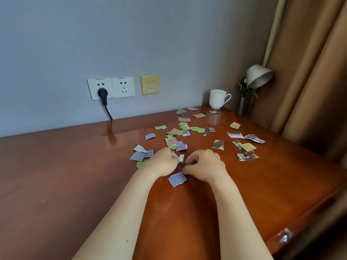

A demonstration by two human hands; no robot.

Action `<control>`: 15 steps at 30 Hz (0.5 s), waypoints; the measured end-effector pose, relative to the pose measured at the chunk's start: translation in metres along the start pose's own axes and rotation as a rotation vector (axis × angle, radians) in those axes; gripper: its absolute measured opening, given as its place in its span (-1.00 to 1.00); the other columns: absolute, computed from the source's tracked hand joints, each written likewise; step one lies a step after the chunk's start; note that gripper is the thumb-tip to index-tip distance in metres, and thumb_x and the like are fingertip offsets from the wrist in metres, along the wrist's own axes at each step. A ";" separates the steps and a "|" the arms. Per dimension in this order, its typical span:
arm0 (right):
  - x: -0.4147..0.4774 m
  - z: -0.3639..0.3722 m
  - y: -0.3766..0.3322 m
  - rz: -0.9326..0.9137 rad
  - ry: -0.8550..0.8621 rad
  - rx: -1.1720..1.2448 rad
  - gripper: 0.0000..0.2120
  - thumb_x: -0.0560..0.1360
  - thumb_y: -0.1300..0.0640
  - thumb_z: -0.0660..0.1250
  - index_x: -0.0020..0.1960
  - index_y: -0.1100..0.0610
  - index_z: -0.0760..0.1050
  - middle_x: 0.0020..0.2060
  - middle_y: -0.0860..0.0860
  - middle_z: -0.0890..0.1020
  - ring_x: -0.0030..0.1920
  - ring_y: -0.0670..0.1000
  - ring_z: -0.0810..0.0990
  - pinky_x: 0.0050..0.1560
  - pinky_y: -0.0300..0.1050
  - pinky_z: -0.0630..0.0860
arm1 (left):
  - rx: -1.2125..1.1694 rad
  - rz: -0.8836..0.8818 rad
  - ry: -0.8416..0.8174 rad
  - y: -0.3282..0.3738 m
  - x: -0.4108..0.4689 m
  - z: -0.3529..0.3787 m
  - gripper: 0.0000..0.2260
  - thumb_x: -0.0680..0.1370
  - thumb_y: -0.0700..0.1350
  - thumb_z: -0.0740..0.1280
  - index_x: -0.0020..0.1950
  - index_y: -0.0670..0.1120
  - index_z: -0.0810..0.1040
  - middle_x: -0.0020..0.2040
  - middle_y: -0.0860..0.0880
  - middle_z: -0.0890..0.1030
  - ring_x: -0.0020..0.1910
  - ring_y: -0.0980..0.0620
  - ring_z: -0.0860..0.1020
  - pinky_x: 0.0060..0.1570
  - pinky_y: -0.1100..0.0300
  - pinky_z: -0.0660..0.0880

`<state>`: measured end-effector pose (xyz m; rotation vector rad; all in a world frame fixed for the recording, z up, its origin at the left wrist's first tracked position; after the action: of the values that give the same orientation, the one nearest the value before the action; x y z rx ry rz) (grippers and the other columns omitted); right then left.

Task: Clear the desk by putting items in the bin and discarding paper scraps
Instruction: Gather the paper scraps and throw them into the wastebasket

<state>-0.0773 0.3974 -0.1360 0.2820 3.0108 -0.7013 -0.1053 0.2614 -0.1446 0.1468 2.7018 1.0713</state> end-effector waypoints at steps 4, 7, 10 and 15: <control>0.002 0.005 -0.002 -0.022 -0.031 0.037 -0.79 0.41 -0.06 0.46 0.04 -0.08 0.62 0.12 -0.02 0.52 0.18 0.04 0.43 0.20 0.06 0.49 | -0.221 -0.095 0.015 0.001 0.001 -0.003 -0.84 0.58 -0.16 0.22 0.14 -0.13 0.46 -0.12 -0.09 0.48 -0.30 0.09 0.37 -0.36 0.23 0.29; 0.003 0.007 -0.001 -0.033 -0.038 0.155 -0.84 0.41 0.08 0.47 -0.07 -0.07 0.52 -0.06 -0.07 0.55 -0.01 0.00 0.54 0.10 0.03 0.57 | -0.426 -0.133 0.021 0.000 0.000 -0.006 -0.78 0.55 -0.20 0.31 0.19 -0.17 0.49 -0.15 -0.14 0.48 -0.36 0.08 0.34 -0.48 0.28 0.25; 0.002 0.002 0.000 -0.023 -0.024 0.291 -0.81 0.42 0.18 0.46 -0.09 -0.03 0.50 -0.13 -0.02 0.59 -0.26 -0.06 0.57 -0.27 -0.17 0.56 | -0.534 -0.135 0.064 0.001 -0.002 -0.009 -0.76 0.54 -0.23 0.32 0.21 -0.13 0.52 -0.04 -0.18 0.55 -0.36 0.09 0.36 -0.50 0.29 0.26; 0.001 -0.004 0.003 -0.020 0.071 0.554 -0.80 0.50 0.29 0.30 -0.07 -0.02 0.52 -0.14 -0.04 0.59 -0.20 -0.07 0.58 -0.26 -0.19 0.53 | -0.706 -0.184 0.026 0.006 -0.007 -0.012 -0.77 0.55 -0.27 0.20 0.09 -0.12 0.60 -0.22 -0.06 0.44 -0.42 0.11 0.32 -0.54 0.33 0.19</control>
<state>-0.0774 0.4025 -0.1335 0.2941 2.8171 -1.5482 -0.1015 0.2565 -0.1303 -0.2323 2.1337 1.8718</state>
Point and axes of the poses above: each hand's wrist, its own x-axis towards the middle knuckle, its own z-axis out of the palm, y = z × x, the point moved 4 cm from there along x, towards the middle knuckle
